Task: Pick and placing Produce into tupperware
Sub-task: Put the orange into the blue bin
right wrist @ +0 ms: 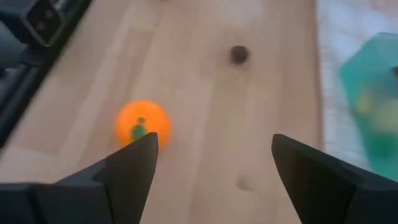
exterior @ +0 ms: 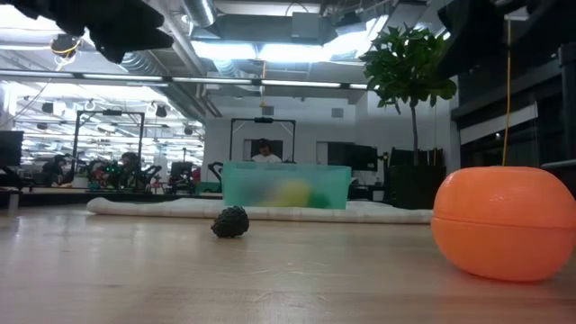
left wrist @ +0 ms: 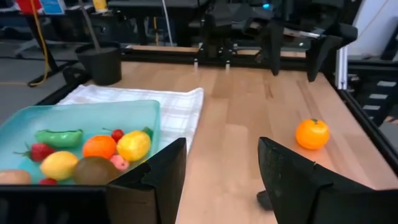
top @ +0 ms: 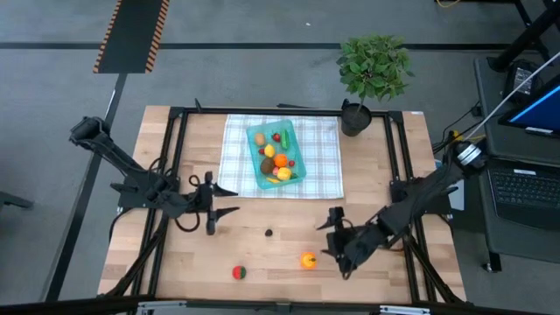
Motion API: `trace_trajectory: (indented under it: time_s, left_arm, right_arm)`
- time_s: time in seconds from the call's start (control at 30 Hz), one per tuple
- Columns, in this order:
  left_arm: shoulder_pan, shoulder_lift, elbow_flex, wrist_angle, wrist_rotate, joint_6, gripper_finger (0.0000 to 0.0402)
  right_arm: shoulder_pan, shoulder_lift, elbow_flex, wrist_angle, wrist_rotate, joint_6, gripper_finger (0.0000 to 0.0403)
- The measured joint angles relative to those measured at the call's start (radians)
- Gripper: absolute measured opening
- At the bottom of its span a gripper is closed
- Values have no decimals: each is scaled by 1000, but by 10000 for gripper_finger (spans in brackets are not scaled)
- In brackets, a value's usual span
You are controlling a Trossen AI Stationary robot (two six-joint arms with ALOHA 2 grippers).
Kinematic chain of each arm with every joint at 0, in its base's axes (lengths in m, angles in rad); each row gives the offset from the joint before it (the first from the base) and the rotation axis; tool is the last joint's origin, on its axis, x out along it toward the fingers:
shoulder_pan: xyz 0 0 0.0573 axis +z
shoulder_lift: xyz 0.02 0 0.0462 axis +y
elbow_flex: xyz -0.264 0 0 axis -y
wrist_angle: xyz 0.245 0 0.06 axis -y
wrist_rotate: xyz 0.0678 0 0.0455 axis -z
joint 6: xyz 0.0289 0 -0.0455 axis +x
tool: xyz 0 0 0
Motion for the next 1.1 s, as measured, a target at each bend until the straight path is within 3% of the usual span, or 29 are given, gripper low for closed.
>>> trace_trajectory:
  time_s: [0.33,0.5,1.1]
  left_arm:
    - [-26,0,-61,85,-1,-24,191]
    - [-26,0,-61,86,-1,-25,191]
    - [-28,0,-61,83,3,-22,192]
  right_arm:
    - [22,245,244,-149,-114,24,316]
    - [22,337,340,-198,-119,25,316]
    - [13,439,417,-215,-142,92,316]
